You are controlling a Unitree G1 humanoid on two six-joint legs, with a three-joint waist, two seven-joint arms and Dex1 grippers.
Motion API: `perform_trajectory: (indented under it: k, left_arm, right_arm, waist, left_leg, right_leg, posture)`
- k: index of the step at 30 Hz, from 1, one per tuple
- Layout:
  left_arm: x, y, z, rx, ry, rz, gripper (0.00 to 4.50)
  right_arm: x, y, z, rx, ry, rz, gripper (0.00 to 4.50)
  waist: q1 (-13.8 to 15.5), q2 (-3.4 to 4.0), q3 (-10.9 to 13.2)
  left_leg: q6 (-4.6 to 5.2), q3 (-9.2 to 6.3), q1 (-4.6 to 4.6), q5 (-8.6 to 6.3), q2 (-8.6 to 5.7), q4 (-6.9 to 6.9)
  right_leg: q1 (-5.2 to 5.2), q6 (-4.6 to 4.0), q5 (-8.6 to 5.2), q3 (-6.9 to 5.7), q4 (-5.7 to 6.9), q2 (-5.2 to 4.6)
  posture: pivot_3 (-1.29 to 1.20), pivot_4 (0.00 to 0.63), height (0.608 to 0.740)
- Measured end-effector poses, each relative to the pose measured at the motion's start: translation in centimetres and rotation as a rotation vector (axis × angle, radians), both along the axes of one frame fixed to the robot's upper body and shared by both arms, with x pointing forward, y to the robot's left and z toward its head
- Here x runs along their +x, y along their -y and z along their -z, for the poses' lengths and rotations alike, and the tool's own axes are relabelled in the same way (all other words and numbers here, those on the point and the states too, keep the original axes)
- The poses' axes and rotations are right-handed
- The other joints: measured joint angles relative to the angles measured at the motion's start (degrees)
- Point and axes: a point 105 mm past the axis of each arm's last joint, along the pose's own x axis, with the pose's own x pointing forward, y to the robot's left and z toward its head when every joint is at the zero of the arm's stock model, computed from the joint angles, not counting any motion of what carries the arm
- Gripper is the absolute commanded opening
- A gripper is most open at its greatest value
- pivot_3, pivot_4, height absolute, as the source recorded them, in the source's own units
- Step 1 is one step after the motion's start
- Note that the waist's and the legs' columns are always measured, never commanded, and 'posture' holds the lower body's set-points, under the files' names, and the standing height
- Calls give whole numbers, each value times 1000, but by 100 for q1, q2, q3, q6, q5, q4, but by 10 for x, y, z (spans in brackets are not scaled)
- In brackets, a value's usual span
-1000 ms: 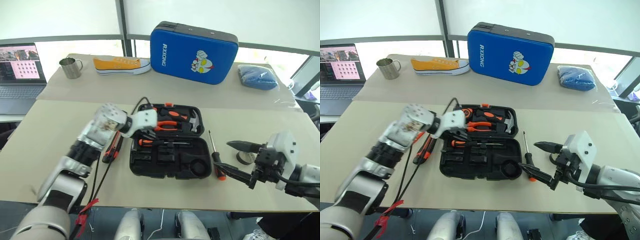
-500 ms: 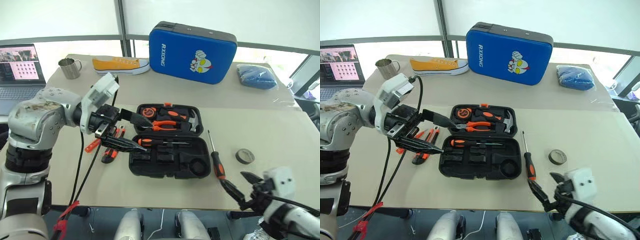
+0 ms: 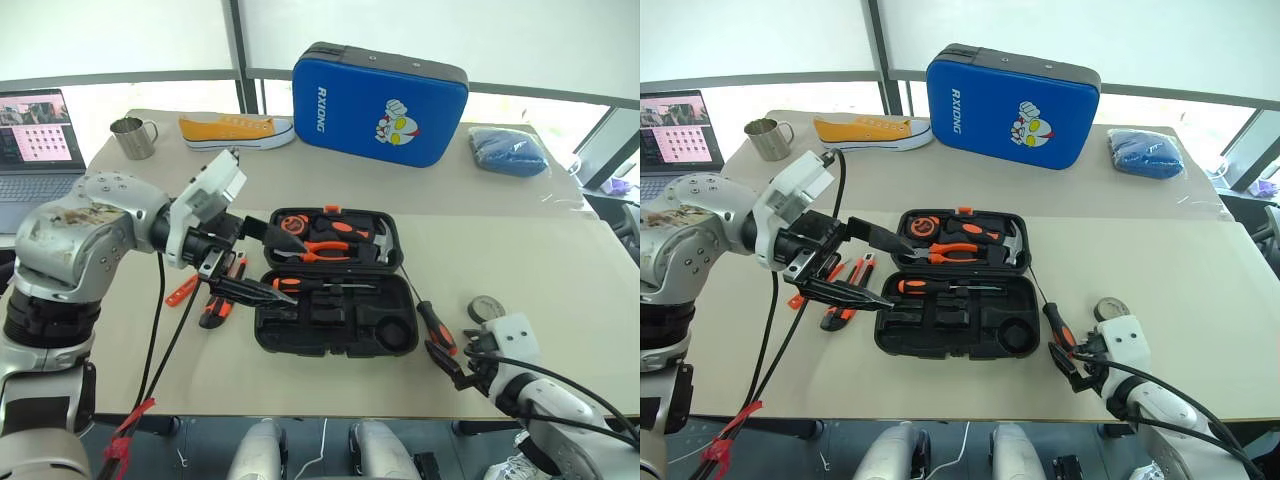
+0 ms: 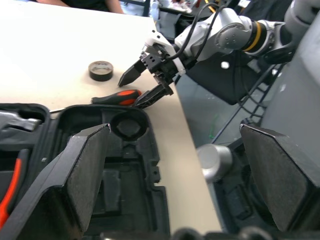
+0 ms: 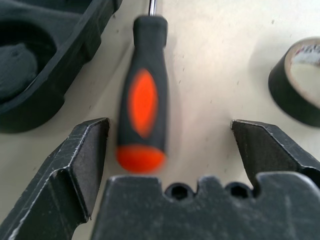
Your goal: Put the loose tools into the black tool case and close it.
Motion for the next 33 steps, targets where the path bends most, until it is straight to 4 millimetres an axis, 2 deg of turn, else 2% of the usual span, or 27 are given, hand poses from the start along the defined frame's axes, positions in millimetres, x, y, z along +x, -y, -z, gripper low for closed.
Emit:
perform_trajectory:
  k: [5,7,11,13,16,18,21,24,26,30,33]
  left_arm:
    - [2,0,2,17,24,-11,4500]
    - [3,0,1,15,33,-15,4500]
    - [5,0,2,13,49,-36,4500]
    - [6,-1,4,14,46,-47,4500]
    - [8,-3,8,17,63,-62,4500]
    - [9,-7,13,29,61,-74,4500]
    - [10,-12,15,49,64,-89,4500]
    - [7,-20,19,81,52,-106,4500]
    - [-1,-33,24,128,30,-118,4500]
    - [-15,-49,27,170,3,-142,4500]
    - [-25,-53,29,185,-10,-163,4500]
  right_arm:
    - [3,0,0,7,20,17,1398]
    - [2,1,-1,6,19,22,1043]
    - [-1,4,-13,17,24,35,1047]
    - [4,4,-36,23,89,29,1047]
    - [13,2,-86,21,227,-13,1047]
    - [17,-7,-114,27,291,-105,1047]
    - [12,-29,-130,-3,295,-312,1047]
    - [6,-54,-124,-73,212,-621,1047]
    - [12,-63,-119,-122,195,-793,1047]
    - [38,-56,-97,-211,164,-921,1047]
    - [47,-53,-75,-273,129,-1009,1047]
  waist:
    - [2,0,0]
    - [4,0,0]
    - [0,5,3]
    - [-3,6,4]
    - [-17,7,4]
    - [-17,8,5]
    - [-8,6,6]
    - [-3,6,6]
    - [-41,2,9]
    - [-28,0,18]
    - [19,2,23]
  left_leg:
    - [0,0,0,0,0,0]
    - [0,-1,-1,0,0,0]
    - [0,0,-2,0,0,-1]
    - [0,-1,-1,0,1,-1]
    - [0,-2,0,0,4,-3]
    - [0,-1,0,0,3,-7]
    - [1,0,-1,0,1,-10]
    - [1,5,-2,-1,0,-7]
    - [1,10,0,-1,3,-7]
    - [2,21,-4,-1,4,-9]
    - [2,24,-7,-1,2,-7]
  right_leg:
    - [0,0,0,0,0,-1]
    - [-1,0,0,0,0,-1]
    - [-3,0,0,1,1,-1]
    - [-4,0,0,2,3,-1]
    - [-4,-1,1,3,3,3]
    - [-5,-2,1,3,2,3]
    - [-4,-1,1,2,-4,1]
    - [0,1,1,2,-13,-2]
    - [-3,0,1,4,-15,-1]
    - [-13,-1,0,3,-12,0]
    - [-13,0,-1,0,-11,-4]
  posture:
    - [0,150,739]
    - [0,150,739]
    - [0,150,739]
    - [0,150,739]
    - [0,150,739]
    - [0,150,739]
    - [0,150,739]
    - [0,150,739]
    - [0,150,739]
    - [0,150,739]
    - [0,150,739]
